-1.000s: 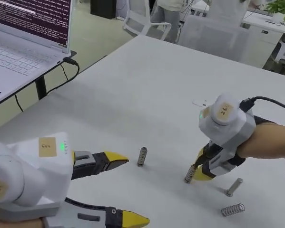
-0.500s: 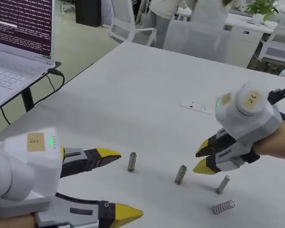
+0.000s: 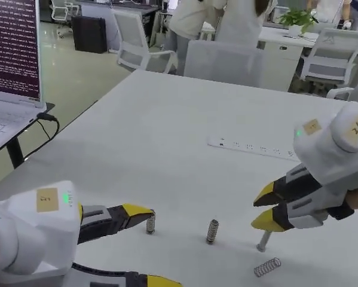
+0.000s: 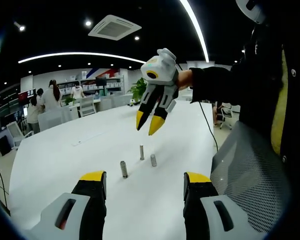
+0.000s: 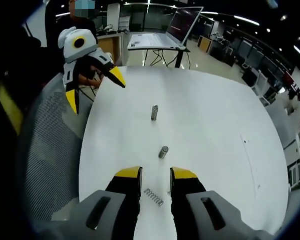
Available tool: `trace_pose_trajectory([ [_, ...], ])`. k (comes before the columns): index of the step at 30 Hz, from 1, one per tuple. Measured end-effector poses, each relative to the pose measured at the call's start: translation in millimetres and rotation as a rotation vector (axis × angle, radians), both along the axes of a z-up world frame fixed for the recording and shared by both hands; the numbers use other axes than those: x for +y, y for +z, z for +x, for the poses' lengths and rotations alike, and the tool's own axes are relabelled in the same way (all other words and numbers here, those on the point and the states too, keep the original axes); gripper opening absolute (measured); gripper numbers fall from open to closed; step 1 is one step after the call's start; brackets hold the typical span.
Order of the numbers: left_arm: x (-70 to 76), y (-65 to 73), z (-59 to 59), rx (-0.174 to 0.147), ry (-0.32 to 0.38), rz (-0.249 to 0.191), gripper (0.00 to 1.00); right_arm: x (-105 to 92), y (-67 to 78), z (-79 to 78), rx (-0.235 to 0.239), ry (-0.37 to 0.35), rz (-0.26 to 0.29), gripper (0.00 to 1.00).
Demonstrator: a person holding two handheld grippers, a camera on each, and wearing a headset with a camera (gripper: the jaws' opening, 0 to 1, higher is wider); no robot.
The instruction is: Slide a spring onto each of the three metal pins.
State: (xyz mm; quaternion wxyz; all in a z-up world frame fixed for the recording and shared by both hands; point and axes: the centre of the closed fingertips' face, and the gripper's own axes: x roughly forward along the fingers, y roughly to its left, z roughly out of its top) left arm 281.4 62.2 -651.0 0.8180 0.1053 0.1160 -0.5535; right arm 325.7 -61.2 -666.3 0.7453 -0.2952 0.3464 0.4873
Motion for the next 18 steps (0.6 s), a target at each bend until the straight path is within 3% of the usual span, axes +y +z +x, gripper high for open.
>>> trace_pose_trajectory([
  [5, -8.8, 6.6, 0.6, -0.008, -0.016, -0.004, 0.57, -15.6, 0.7, -14.9, -0.004, -0.043, 0.033, 0.2],
  [11, -18.8, 4.6, 1.0, -0.003, -0.043, 0.0, 0.57, -35.7, 0.6, -28.4, -0.012, -0.111, 0.053, 0.2],
  [16, -26.1, 1.5, 2.3, 0.019, -0.062, -0.013, 0.56, -53.4, -4.3, -40.3, -0.004, -0.167, 0.053, 0.2],
  [18, -33.0, -4.5, 0.2, 0.027, -0.093, 0.008, 0.56, -59.6, -7.6, -43.7, 0.005, -0.189, 0.055, 0.2],
])
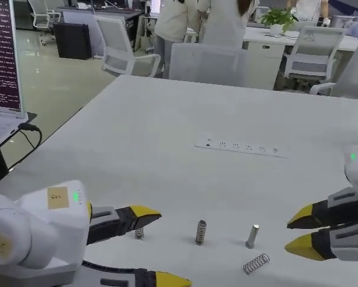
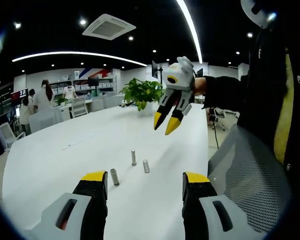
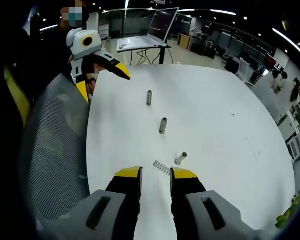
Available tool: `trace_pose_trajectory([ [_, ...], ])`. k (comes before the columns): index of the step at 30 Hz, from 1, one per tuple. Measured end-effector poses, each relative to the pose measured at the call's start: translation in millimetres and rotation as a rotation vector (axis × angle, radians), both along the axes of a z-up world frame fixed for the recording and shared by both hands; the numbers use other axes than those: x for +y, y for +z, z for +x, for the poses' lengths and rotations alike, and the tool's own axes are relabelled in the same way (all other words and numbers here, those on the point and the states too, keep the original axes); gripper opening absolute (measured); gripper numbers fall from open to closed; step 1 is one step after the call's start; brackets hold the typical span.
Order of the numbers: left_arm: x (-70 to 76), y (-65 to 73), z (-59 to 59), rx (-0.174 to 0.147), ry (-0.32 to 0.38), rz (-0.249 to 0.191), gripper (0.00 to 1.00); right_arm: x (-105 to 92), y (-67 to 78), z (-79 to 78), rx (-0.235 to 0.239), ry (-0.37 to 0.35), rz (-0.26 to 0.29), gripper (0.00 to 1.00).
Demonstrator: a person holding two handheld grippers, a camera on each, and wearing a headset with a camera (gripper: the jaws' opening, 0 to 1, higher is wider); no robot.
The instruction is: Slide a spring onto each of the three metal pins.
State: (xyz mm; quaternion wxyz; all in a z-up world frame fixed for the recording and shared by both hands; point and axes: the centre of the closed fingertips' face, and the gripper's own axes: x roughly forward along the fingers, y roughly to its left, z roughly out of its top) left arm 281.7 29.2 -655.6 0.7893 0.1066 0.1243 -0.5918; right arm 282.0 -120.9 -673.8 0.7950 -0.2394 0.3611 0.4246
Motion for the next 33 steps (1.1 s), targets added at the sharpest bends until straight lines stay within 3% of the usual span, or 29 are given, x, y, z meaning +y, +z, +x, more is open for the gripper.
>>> trace_pose_trajectory([
  [11, -45.8, -21.6, -9.5, 0.044, -0.136, 0.057, 0.54, -13.5, -12.7, -8.0, 0.006, -0.095, 0.044, 0.21],
  [16, -65.4, -31.9, -1.6, 0.059, -0.113, 0.07, 0.55, -18.1, -18.4, -13.7, 0.016, -0.121, 0.057, 0.21],
  [18, -74.9, -36.1, -1.4, 0.099, -0.103, 0.054, 0.55, -19.8, -18.4, -15.9, 0.016, -0.131, 0.067, 0.21],
  [21, -86.4, -46.0, 1.6, 0.108, -0.088, 0.065, 0.53, -23.5, -20.3, -18.4, 0.019, -0.142, 0.068, 0.21],
  [27, -105.9, -64.5, 15.0, 0.096, -0.039, 0.086, 0.5, -27.8, -22.6, -19.5, 0.023, -0.162, 0.076, 0.21],
  [33, -120.1, -92.8, 19.0, 0.075, -0.034, 0.163, 0.43, -28.2, -26.4, -21.6, 0.027, -0.17, 0.086, 0.21],
])
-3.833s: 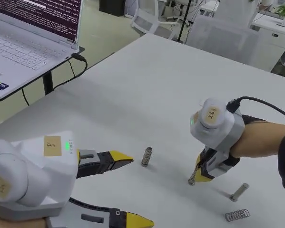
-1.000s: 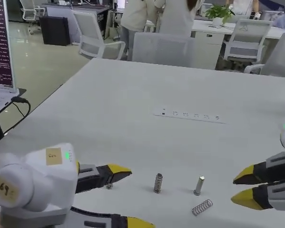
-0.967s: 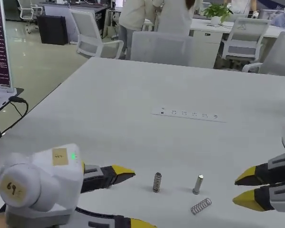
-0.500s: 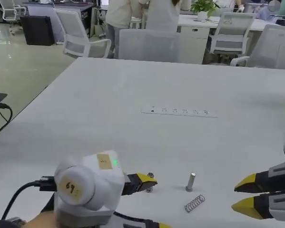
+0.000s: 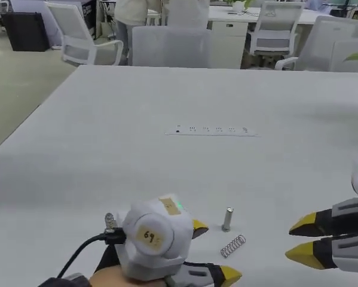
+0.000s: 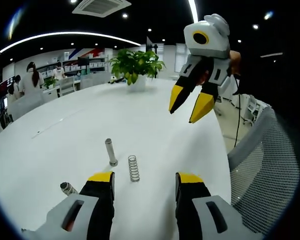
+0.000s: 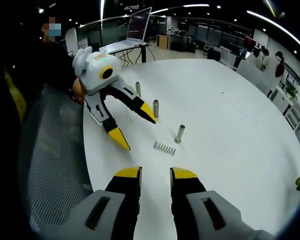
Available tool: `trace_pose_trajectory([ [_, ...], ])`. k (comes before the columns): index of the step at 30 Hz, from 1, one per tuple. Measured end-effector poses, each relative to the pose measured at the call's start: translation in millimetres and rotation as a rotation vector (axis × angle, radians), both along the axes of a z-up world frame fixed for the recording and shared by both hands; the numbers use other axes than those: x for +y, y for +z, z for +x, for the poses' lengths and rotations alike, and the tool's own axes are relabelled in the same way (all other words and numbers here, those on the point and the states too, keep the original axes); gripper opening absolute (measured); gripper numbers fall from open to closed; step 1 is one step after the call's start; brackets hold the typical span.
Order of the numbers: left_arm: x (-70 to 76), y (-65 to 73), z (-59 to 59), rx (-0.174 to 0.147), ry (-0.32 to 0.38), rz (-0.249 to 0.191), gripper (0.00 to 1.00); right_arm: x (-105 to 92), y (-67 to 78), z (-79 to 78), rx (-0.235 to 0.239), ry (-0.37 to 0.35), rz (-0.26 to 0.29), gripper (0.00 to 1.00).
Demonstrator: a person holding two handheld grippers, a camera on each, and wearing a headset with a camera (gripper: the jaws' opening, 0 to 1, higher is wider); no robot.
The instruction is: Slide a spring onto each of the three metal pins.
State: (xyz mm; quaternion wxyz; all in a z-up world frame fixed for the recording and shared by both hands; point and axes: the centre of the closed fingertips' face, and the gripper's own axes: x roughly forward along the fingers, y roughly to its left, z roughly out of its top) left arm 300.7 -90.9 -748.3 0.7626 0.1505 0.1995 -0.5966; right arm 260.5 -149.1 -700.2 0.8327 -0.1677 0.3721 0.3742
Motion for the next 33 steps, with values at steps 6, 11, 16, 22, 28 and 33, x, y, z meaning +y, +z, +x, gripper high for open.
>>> trace_pose_trajectory([
  [6, -11.6, -16.1, 11.0, -0.017, 0.031, 0.03, 0.33, -4.6, -5.6, -1.3, 0.013, -0.012, 0.005, 0.2],
  [11, -14.8, -30.6, 16.8, 0.01, 0.059, 0.052, 0.28, -4.9, -8.9, -2.6, 0.024, -0.015, 0.01, 0.2],
  [16, -18.7, -34.5, 18.9, 0.008, 0.067, 0.048, 0.21, -5.7, -11.3, -0.4, 0.035, -0.015, 0.006, 0.2],
  [22, -23.6, -41.6, 22.4, -0.004, 0.071, 0.061, 0.16, -2.4, -9.8, 0.5, 0.031, -0.01, 0.011, 0.2],
  [28, -23.8, -41.1, 23.9, -0.004, 0.068, 0.057, 0.09, -1.4, -12.6, -1.2, 0.039, -0.01, 0.013, 0.2],
  [33, -22.3, -39.7, 23.5, -0.012, 0.062, 0.058, 0.03, 1.8, -11.4, -0.5, 0.035, -0.008, 0.018, 0.2],
])
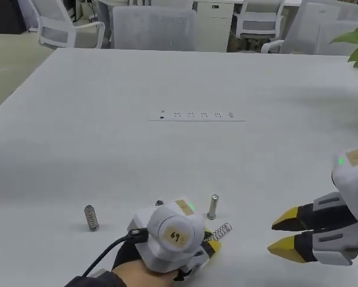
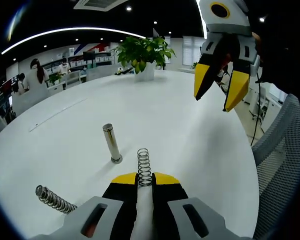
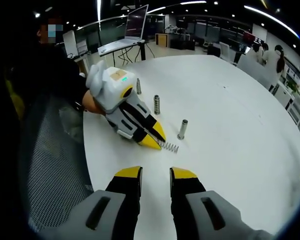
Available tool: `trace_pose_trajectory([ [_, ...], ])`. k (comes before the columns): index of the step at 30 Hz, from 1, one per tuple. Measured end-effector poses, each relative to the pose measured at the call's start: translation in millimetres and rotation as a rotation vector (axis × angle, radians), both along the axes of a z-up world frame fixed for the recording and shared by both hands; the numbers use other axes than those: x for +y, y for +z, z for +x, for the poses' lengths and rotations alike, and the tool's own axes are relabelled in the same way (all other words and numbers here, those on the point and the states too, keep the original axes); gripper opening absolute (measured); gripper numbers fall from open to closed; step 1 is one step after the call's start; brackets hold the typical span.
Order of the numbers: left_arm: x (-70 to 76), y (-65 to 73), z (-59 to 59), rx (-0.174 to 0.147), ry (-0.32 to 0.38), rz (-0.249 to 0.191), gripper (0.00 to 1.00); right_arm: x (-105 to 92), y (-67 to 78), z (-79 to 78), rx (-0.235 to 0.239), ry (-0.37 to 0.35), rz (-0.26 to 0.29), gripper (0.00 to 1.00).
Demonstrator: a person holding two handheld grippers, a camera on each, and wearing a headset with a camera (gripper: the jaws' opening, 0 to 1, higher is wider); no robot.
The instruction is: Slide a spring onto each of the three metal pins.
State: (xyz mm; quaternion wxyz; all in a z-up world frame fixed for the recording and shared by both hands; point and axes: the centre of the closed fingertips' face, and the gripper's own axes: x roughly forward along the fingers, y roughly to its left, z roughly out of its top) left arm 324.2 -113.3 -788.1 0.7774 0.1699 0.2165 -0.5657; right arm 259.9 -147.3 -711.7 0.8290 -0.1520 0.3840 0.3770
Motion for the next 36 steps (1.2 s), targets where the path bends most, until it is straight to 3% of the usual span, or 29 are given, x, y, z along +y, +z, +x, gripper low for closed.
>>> trace_pose_trajectory([
  [7, 8.4, 4.1, -9.6, 0.016, -0.041, 0.021, 0.02, 3.2, 1.2, -1.3, -0.001, 0.01, 0.0, 0.2],
  [12, 18.8, 22.1, -16.9, -0.001, -0.077, 0.004, 0.02, 13.3, 3.8, 1.9, -0.006, 0.029, 0.003, 0.2],
  [19, 43.3, 54.1, -20.6, -0.012, -0.072, -0.035, 0.02, 27.6, 14.3, 3.9, -0.029, 0.074, 0.001, 0.2],
  [28, 65.6, 82.7, -29.2, -0.022, -0.072, -0.068, 0.02, 52.8, 30.2, 10.6, -0.063, 0.124, 0.041, 0.2],
  [30, 73.9, 95.0, -31.7, -0.039, -0.082, -0.088, 0.02, 56.8, 33.4, 11.5, -0.069, 0.137, 0.046, 0.2],
  [36, 91.9, 121.1, -34.8, -0.029, -0.082, -0.157, 0.02, 76.2, 49.2, 13.1, -0.088, 0.188, 0.085, 0.2],
])
